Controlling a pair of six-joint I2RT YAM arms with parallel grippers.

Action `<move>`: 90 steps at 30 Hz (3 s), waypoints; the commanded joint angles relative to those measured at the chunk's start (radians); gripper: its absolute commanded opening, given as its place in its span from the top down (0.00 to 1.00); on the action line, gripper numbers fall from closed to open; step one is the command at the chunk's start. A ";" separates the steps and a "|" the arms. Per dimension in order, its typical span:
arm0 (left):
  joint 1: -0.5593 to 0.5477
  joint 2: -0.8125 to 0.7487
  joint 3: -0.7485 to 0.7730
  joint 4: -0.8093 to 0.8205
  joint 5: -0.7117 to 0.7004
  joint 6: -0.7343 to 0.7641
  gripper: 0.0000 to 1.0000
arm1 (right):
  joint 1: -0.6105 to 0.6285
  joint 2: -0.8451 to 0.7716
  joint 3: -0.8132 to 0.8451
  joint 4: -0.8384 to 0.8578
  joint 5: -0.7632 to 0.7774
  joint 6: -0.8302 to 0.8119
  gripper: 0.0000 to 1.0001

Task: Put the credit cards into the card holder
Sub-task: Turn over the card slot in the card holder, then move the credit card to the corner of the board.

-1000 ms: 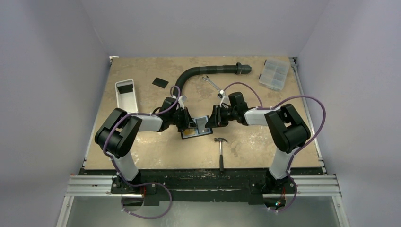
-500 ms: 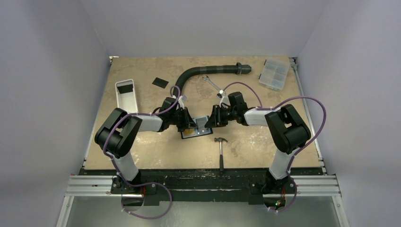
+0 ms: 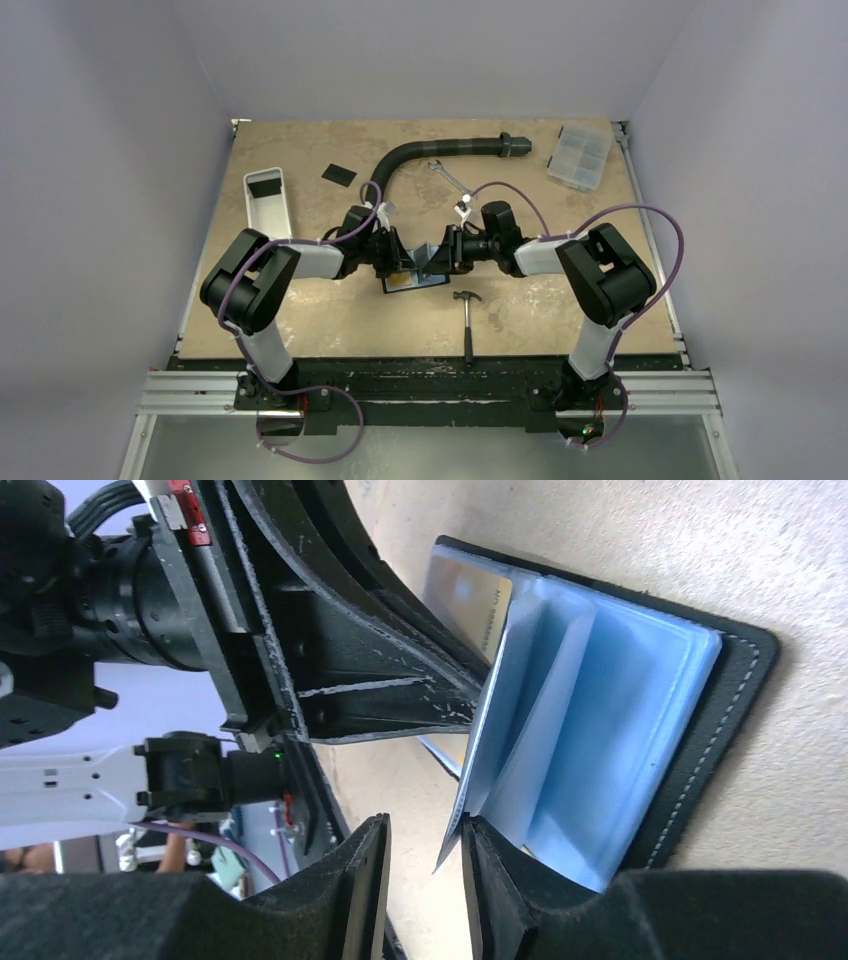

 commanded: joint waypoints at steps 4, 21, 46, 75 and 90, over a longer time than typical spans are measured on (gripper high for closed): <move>-0.014 0.026 -0.046 -0.098 -0.064 0.050 0.98 | 0.010 0.001 -0.021 0.180 -0.035 0.138 0.60; 0.063 -0.221 -0.038 -0.247 0.005 0.091 0.65 | 0.049 0.026 0.131 -0.063 0.025 -0.052 0.50; 0.267 -0.532 0.157 -0.570 -0.191 0.240 0.43 | 0.107 -0.026 0.210 -0.242 0.141 -0.171 0.35; 0.397 0.626 1.100 -0.259 -0.398 0.030 0.50 | 0.053 -0.203 0.094 -0.332 0.208 -0.256 0.33; 0.372 0.512 0.916 -0.582 -0.635 -0.036 0.50 | 0.052 -0.239 0.087 -0.313 0.193 -0.233 0.33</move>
